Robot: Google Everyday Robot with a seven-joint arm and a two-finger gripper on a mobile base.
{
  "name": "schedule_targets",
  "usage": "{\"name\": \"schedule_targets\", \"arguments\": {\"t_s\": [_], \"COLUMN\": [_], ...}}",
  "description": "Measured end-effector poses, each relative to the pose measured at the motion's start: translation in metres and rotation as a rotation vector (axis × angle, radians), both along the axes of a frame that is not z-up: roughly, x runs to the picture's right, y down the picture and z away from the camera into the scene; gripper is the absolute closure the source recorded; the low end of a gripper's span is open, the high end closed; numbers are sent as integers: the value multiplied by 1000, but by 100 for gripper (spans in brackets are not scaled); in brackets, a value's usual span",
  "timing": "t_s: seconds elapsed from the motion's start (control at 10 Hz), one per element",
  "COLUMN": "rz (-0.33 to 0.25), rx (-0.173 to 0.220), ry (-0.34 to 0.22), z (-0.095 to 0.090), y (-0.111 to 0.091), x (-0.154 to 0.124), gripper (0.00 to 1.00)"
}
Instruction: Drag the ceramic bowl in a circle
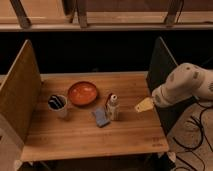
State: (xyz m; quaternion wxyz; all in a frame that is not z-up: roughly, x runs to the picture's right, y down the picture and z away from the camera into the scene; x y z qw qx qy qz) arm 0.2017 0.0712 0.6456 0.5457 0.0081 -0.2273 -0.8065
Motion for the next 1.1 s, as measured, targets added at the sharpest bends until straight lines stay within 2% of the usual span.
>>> {"name": "schedule_targets", "arguments": {"t_s": [0.8, 1.1], "rz": [0, 22], "rx": [-1, -34], "ry": [5, 75], "z": [1, 22], "y": [-1, -14], "x": [1, 5], "gripper": [20, 20]}}
